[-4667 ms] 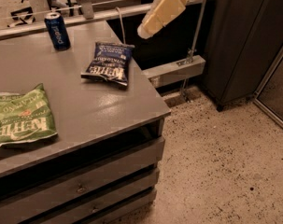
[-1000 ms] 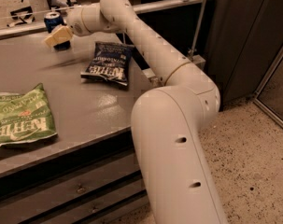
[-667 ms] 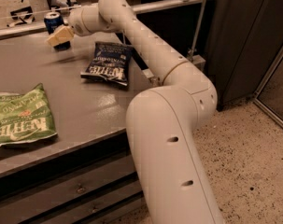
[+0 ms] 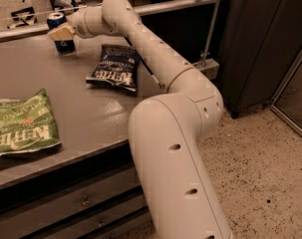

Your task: Move pepsi can near blue chip bag

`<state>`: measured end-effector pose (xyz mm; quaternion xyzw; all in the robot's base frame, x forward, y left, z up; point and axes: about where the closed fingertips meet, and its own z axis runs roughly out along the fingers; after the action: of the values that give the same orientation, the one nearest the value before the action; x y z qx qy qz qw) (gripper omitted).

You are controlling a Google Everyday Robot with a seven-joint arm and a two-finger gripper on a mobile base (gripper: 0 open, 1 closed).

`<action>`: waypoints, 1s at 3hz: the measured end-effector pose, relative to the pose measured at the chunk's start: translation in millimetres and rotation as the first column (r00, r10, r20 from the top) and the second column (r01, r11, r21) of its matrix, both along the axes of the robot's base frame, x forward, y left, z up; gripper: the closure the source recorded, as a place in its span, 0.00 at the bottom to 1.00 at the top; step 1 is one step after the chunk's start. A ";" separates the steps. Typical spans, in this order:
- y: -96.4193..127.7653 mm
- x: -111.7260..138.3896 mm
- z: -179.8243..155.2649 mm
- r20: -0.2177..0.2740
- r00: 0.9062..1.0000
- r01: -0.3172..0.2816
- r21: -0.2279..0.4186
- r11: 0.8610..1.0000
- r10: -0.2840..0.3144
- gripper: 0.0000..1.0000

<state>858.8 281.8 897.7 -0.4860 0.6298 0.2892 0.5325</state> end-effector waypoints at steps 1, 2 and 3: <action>13.1 -2.4 -0.7 -0.020 1.000 -0.013 0.033 0.999 0.014 0.64; 5.7 -11.1 11.5 -0.018 0.999 -0.037 0.069 0.997 0.038 0.87; -21.9 -35.7 36.7 0.012 0.997 -0.080 0.105 0.991 0.079 1.00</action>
Offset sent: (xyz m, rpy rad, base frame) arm -0.0255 -0.0190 0.0337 0.1224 0.0041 0.0620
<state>823.1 259.9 934.3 -0.4829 0.5918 0.3413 0.5478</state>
